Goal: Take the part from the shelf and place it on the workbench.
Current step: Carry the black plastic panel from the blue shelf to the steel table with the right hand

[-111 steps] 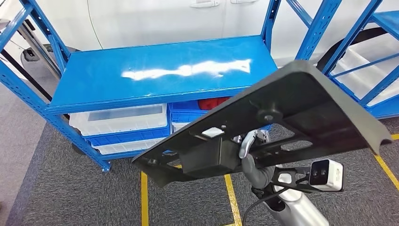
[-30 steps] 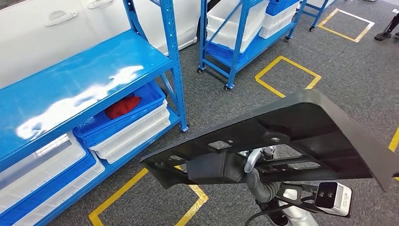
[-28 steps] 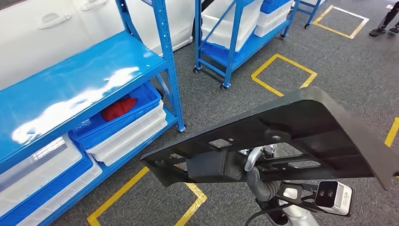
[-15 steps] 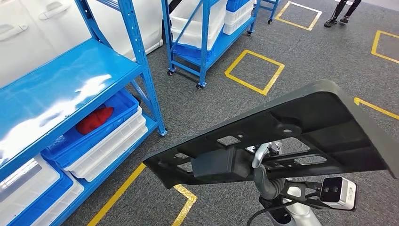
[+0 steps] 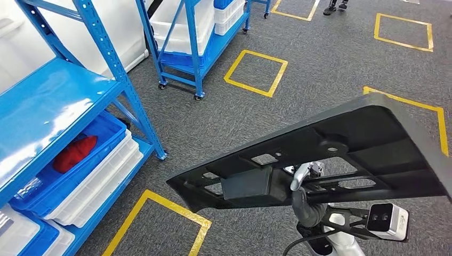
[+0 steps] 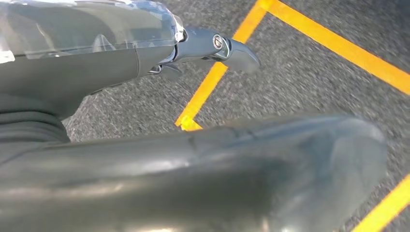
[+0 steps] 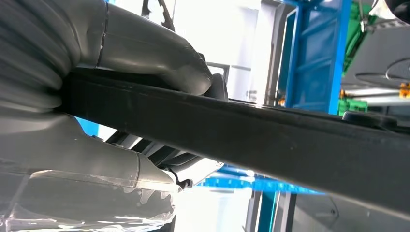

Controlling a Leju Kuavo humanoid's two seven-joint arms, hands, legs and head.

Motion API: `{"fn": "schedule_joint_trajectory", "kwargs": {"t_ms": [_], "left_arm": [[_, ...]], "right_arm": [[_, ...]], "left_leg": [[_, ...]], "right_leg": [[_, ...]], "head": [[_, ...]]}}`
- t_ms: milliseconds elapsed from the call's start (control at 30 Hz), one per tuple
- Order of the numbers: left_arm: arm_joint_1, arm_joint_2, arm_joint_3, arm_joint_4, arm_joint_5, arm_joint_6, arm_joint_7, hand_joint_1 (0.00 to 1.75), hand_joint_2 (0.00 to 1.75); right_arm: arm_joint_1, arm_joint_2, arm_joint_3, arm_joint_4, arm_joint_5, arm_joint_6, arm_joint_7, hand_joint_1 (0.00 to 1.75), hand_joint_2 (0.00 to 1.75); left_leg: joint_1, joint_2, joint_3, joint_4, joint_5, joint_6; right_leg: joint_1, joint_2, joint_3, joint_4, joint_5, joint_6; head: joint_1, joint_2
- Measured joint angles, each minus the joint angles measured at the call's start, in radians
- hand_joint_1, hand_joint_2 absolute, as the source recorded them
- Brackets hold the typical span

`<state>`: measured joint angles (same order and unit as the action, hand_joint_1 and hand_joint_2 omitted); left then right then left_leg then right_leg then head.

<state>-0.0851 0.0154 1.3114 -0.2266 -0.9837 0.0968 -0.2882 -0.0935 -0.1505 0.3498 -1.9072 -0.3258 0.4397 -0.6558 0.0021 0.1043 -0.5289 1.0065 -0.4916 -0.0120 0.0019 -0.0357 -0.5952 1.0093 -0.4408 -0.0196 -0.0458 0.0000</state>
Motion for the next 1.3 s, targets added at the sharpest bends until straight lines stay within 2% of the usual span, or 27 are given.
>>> {"fn": "schedule_joint_trajectory", "kwargs": {"t_ms": [33, 100, 167, 200, 233, 267, 333, 400, 467, 500, 567, 633, 667, 700, 733, 767, 833, 900, 933, 1000, 1067, 1133, 1167, 1200, 1233, 1267, 1300], "left_arm": [[-0.001, 0.0, 0.0, 0.0, -0.001, -0.002, 0.0, 0.0, 0.0], [0.001, 0.002, 0.0, 0.0, -0.002, -0.003, 0.001, 0.0, 0.0], [0.006, 0.004, 0.0, 0.0, -0.002, -0.004, 0.002, 0.0, 0.0], [0.008, 0.004, 0.0, 0.0, -0.003, -0.007, 0.002, 0.0, 0.0], [0.009, 0.004, 0.0, 0.0, -0.003, -0.01, 0.003, 0.0, 0.0], [0.009, 0.004, 0.0, 0.0, -0.004, -0.014, 0.003, 0.0, 0.0], [0.01, 0.002, 0.0, 0.0, -0.004, -0.018, 0.004, 0.0, 0.0], [0.01, -0.002, 0.0, 0.0, -0.006, -0.017, 0.007, 0.0, 0.0], [0.007, -0.006, 0.0, 0.0, -0.01, -0.016, 0.009, 0.0, 0.0], [0.004, -0.008, 0.0, 0.0, -0.012, -0.018, 0.009, 0.0, 0.0], [-0.001, -0.01, -0.001, 0.0, -0.017, -0.023, 0.008, 0.0, 0.0], [0.001, -0.012, -0.001, 0.0, -0.018, -0.022, 0.014, 0.0, 0.0], [0.003, -0.014, -0.001, 0.0, -0.018, -0.02, 0.021, 0.0, 0.0], [0.004, -0.017, -0.001, 0.0, -0.018, -0.016, 0.029, 0.0, 0.0], [0.003, -0.021, -0.001, 0.0, -0.017, -0.013, 0.035, 0.0, 0.0], [0.002, -0.025, -0.001, 0.0, -0.017, -0.01, 0.042, 0.0, 0.0], [-0.001, -0.032, -0.001, 0.0, -0.017, -0.005, 0.048, 0.0, 0.0], [-0.002, -0.037, -0.001, 0.0, -0.017, -0.004, 0.049, 0.0, 0.0], [-0.003, -0.039, -0.001, 0.0, -0.017, -0.003, 0.05, 0.0, 0.0], [-0.006, -0.043, -0.001, 0.0, -0.014, -0.001, 0.052, 0.0, 0.0], [-0.008, -0.047, 0.0, 0.0, -0.008, 0.002, 0.054, 0.0, 0.0], [-0.004, -0.05, 0.001, 0.0, -0.005, 0.011, 0.054, 0.0, 0.0], [0.0, -0.051, 0.002, 0.0, -0.006, 0.017, 0.054, 0.0, 0.0], [0.003, -0.052, 0.002, 0.0, -0.009, 0.024, 0.053, 0.0, 0.0], [0.005, -0.053, 0.002, 0.0, -0.013, 0.028, 0.052, 0.0, 0.0], [0.006, -0.054, 0.002, 0.0, -0.016, 0.03, 0.05, 0.0, 0.0], [0.006, -0.054, 0.002, 0.0, -0.02, 0.03, 0.048, 0.0, 0.0]], "right_arm": [[0.002, 0.004, 0.0, -0.003, 0.003, -0.003, 0.0, 1.75, 1.75], [0.004, 0.014, 0.0, -0.006, 0.005, -0.006, 0.0, 1.75, 1.75], [0.009, 0.02, 0.0, -0.006, 0.007, -0.007, 0.0, 1.75, 1.75], [0.012, 0.022, 0.0, -0.006, 0.011, -0.007, 0.0, 1.75, 1.75], [0.016, 0.024, 0.0, -0.006, 0.017, -0.006, 0.0, 1.75, 1.75], [0.021, 0.026, 0.0, -0.006, 0.025, -0.003, 0.0, 1.75, 1.75], [0.03, 0.034, -0.001, -0.008, 0.045, 0.006, 0.0, 1.75, 1.75], [0.039, 0.044, -0.004, -0.01, 0.068, 0.016, 0.0, 1.75, 1.75], [0.051, 0.053, -0.01, -0.011, 0.093, 0.02, 0.0, 1.75, 1.75], [0.057, 0.055, -0.014, -0.012, 0.103, 0.017, 0.0, 1.75, 1.75], [0.062, 0.057, -0.021, -0.016, 0.117, 0.007, 0.0, 1.75, 1.75], [0.066, 0.06, -0.023, -0.019, 0.129, -0.004, 0.0, 1.75, 1.75], [0.072, 0.063, -0.023, -0.019, 0.136, -0.008, 0.0, 1.75, 1.75], [0.082, 0.067, -0.023, -0.019, 0.145, -0.011, 0.0, 1.75, 1.75], [0.093, 0.071, -0.023, -0.02, 0.152, -0.012, 0.0, 1.75, 1.75], [0.106, 0.077, -0.022, -0.022, 0.159, -0.013, 0.0, 1.75, 1.75], [0.121, 0.087, -0.019, -0.029, 0.168, -0.012, 0.0, 1.75, 1.75], [0.125, 0.093, -0.018, -0.035, 0.17, -0.012, 0.0, 1.75, 1.75], [0.127, 0.096, -0.017, -0.038, 0.171, -0.012, 0.0, 1.75, 1.75], [0.135, 0.099, -0.017, -0.043, 0.171, -0.008, 0.0, 1.75, 1.75], [0.144, 0.106, -0.016, -0.051, 0.172, 0.005, 0.0, 1.75, 1.75], [0.157, 0.119, -0.014, -0.057, 0.182, 0.02, 0.0, 1.75, 1.75], [0.167, 0.127, -0.013, -0.06, 0.191, 0.024, 0.0, 1.75, 1.75], [0.18, 0.134, -0.014, -0.064, 0.203, 0.026, 0.0, 1.75, 1.75], [0.193, 0.14, -0.014, -0.07, 0.214, 0.024, 0.0, 1.75, 1.75], [0.205, 0.146, -0.014, -0.076, 0.223, 0.022, 0.0, 1.75, 1.75], [0.214, 0.151, -0.014, -0.083, 0.231, 0.018, 0.0, 1.75, 1.75]], "left_leg": [[0.002, -0.021, -0.008, 0.025, -0.019, -0.005], [0.007, -0.074, -0.054, 0.135, -0.083, -0.012], [0.008, -0.095, -0.115, 0.263, -0.134, -0.016], [0.009, -0.097, -0.129, 0.287, -0.132, -0.017], [0.01, -0.098, -0.123, 0.269, -0.109, -0.018], [0.012, -0.103, -0.099, 0.212, -0.07, -0.017], [0.018, -0.142, -0.037, 0.069, -0.005, -0.015], [0.019, -0.173, -0.01, 0.005, 0.01, -0.01], [0.017, -0.161, -0.008, 0.003, 0.011, 0.0], [0.017, -0.15, -0.007, -0.001, 0.015, 0.007], [0.018, -0.126, -0.005, -0.009, 0.021, 0.023], [0.014, -0.099, -0.005, -0.011, 0.021, 0.031], [0.011, -0.085, -0.005, -0.01, 0.02, 0.033], [0.01, -0.071, -0.005, -0.01, 0.019, 0.033], [0.009, -0.059, -0.005, -0.01, 0.018, 0.033], [0.009, -0.048, -0.003, -0.01, 0.017, 0.032], [0.006, -0.029, 0.001, -0.01, 0.012, 0.026], [0.002, -0.011, 0.006, -0.009, 0.006, 0.016], [0.0, -0.002, 0.008, -0.009, 0.004, 0.01], [0.002, 0.009, 0.014, -0.008, -0.001, -0.001], [0.007, -0.026, 0.002, 0.031, -0.033, -0.011], [0.01, -0.078, -0.051, 0.149, -0.099, -0.017], [0.01, -0.09, -0.085, 0.218, -0.127, -0.019], [0.01, -0.095, -0.111, 0.268, -0.139, -0.02], [0.01, -0.097, -0.121, 0.281, -0.131, -0.02], [0.011, -0.099, -0.113, 0.256, -0.104, -0.019], [0.012, -0.107, -0.086, 0.193, -0.063, -0.018]], "right_leg": [[-0.003, 0.01, 0.002, -0.004, 0.003, -0.006], [-0.006, 0.033, 0.003, -0.008, 0.006, -0.014], [-0.005, 0.059, 0.002, -0.007, 0.007, -0.016], [-0.005, 0.073, 0.002, -0.006, 0.007, -0.016], [-0.006, 0.087, 0.003, -0.005, 0.006, -0.015], [-0.006, 0.101, 0.004, -0.003, 0.006, -0.014], [-0.007, 0.126, 0.003, 0.005, 0.003, -0.007], [-0.008, 0.149, -0.005, 0.01, 0.005, 0.006], [-0.011, 0.17, -0.012, 0.008, 0.011, 0.02], [-0.011, 0.164, -0.015, 0.011, 0.009, 0.025], [-0.007, 0.116, -0.039, 0.06, -0.023, 0.031], [-0.007, 0.058, -0.099, 0.184, -0.088, 0.033], [-0.009, 0.047, -0.129, 0.248, -0.113, 0.035], [-0.011, 0.043, -0.148, 0.287, -0.121, 0.036], [-0.012, 0.04, -0.15, 0.293, -0.112, 0.036], [-0.014, 0.036, -0.128, 0.253, -0.085, 0.035], [-0.009, 0.003, -0.05, 0.112, -0.029, 0.029], [-0.001, -0.024, -0.002, 0.019, -0.007, 0.02], [0.004, -0.023, 0.001, 0.009, -0.009, 0.017], [0.002, 0.001, 0.001, 0.003, -0.005, 0.008], [-0.004, 0.023, 0.005, -0.006, 0.0, -0.004], [-0.006, 0.044, 0.006, -0.008, 0.002, -0.011], [-0.005, 0.057, 0.006, -0.008, 0.003, -0.013], [-0.004, 0.071, 0.005, -0.008, 0.003, -0.014], [-0.004, 0.084, 0.006, -0.007, 0.003, -0.014], [-0.004, 0.098, 0.006, -0.005, 0.003, -0.013], [-0.005, 0.111, 0.007, -0.003, 0.002, -0.011]], "head": [[0.0, 0.0], [0.0, 0.0], [0.0, 0.0], [0.0, 0.0], [0.0, 0.0], [0.0, 0.0], [0.0, 0.0], [0.0, 0.0], [0.0, 0.0], [0.0, 0.0], [0.0, 0.0], [0.0, 0.0], [0.0, 0.0], [0.0, 0.0], [0.0, 0.0], [0.0, 0.0], [0.0, 0.0], [0.0, 0.0], [0.0, 0.0], [0.0, 0.0], [0.0, 0.0], [0.0, 0.0], [0.0, 0.0], [0.0, 0.0], [0.0, 0.0], [0.0, 0.0], [0.0, 0.0]]}}
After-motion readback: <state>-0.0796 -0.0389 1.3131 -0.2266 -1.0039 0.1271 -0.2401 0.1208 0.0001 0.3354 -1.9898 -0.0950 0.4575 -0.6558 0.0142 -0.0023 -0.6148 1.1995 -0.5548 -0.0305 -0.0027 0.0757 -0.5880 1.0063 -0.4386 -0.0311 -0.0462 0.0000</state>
